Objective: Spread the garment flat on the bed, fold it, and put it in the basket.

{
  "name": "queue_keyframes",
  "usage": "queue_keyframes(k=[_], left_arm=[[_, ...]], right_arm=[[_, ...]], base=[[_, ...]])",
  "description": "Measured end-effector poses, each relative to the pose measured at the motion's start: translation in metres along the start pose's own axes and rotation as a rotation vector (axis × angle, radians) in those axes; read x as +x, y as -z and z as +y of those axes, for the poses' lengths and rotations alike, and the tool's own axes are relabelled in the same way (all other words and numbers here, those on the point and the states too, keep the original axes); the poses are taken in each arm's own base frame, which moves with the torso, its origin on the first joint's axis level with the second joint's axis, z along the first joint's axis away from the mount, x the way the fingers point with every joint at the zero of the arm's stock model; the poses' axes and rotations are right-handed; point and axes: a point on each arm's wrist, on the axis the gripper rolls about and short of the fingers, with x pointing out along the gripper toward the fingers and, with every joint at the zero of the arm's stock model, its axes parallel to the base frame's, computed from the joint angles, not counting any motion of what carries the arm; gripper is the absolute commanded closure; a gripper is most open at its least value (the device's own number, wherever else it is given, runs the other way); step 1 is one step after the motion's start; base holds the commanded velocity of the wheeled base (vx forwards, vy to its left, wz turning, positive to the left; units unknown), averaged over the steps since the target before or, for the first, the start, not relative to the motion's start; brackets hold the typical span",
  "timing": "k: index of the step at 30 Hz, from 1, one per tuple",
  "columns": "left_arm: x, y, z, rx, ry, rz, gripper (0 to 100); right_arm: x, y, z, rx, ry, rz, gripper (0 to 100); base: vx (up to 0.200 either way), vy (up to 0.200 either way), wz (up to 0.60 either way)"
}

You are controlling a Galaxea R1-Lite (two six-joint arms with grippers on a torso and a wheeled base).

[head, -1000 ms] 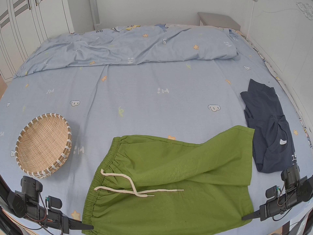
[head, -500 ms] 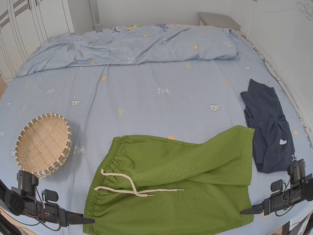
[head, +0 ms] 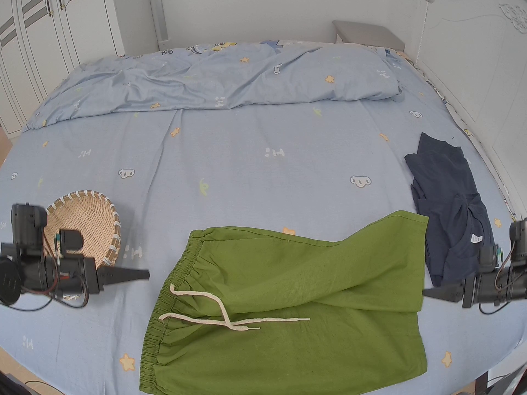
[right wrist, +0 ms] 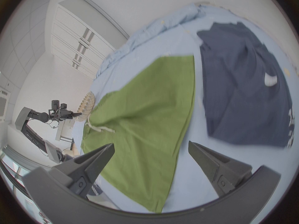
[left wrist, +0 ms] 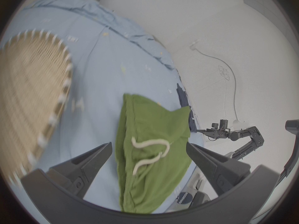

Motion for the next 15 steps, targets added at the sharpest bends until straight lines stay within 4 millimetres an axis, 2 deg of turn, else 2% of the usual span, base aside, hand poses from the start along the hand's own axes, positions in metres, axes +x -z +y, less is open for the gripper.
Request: queue_keyframes(k=[5, 9, 12, 15], left_arm=[[0.019, -0.054, -0.010, 0.089, 0.010, -0.041, 0], [0.047, -0.090, -0.008, 0.118, 0.005, -0.053, 0], [0.075, -0.107, 0.001, 0.113, 0.001, -0.038, 0], [0.098, -0.111, 0.013, 0.093, -0.006, -0.008, 0]], right_arm=[[-0.006, -0.048, 0.003, -0.077, 0.003, -0.110, 0], [-0.006, -0.079, 0.007, -0.129, 0.008, -0.171, 0], [-0.003, -0.101, 0.008, -0.159, 0.010, -0.203, 0], [0.004, -0.112, 0.005, -0.167, 0.011, -0.207, 0]], base=[[0.000, 0.000, 0.00], [0.000, 0.000, 0.00], [0.000, 0.000, 0.00], [0.000, 0.000, 0.00]])
